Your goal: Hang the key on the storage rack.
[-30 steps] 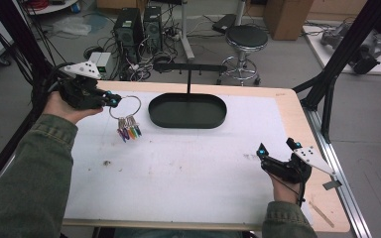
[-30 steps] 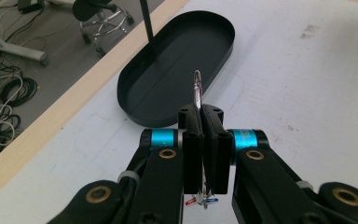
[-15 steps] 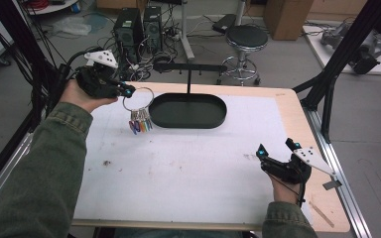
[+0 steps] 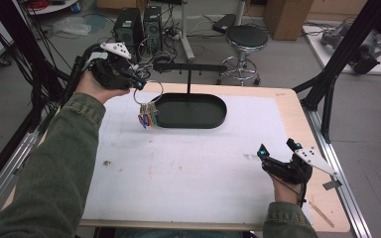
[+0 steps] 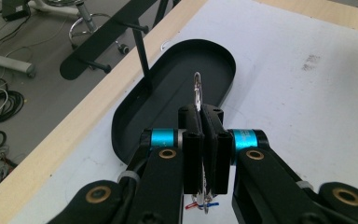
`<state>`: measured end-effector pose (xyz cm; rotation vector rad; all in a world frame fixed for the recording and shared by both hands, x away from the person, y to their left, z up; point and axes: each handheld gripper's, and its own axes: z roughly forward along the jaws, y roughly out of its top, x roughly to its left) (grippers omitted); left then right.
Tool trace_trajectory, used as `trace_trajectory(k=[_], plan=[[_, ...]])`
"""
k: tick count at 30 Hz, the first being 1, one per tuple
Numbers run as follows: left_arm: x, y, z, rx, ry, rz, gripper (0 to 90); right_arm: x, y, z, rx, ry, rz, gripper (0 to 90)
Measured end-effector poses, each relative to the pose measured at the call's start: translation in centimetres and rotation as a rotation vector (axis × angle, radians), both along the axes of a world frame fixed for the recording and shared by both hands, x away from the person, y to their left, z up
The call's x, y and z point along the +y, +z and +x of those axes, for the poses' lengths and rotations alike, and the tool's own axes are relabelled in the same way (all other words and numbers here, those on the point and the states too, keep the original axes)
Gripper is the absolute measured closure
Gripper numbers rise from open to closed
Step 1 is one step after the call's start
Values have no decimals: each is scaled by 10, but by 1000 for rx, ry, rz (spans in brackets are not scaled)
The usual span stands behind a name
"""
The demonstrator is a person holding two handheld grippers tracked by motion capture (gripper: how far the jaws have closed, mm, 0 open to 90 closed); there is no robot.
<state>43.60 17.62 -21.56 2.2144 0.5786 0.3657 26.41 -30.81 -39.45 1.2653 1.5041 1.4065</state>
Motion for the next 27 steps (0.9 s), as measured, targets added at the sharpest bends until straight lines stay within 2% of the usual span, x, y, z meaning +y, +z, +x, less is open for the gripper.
trace_trajectory(k=[2,4,7,10,12,16,20,25,27], plan=[[-2,1,5,0,5,-7,865,0,0,0,-1,1,0,5],[-4,1,11,-4,23,15,865,0,0,0,5,5,4,5],[-9,0,16,-1,25,22,866,1,-1,1,4,8,-9,5],[-11,1,19,-5,23,18,865,1,-1,1,8,10,-15,5],[-12,1,23,-11,26,-2,866,1,-2,1,7,13,-13,5],[-15,-2,33,-9,36,20,865,0,-2,2,3,13,-8,5],[-17,-1,42,-11,46,1,866,0,-2,2,1,15,-6,5],[-18,-1,50,-20,47,5,866,0,-3,2,7,21,-8,5],[-14,-4,59,-12,62,6,866,-1,-3,2,3,19,-6,5]])
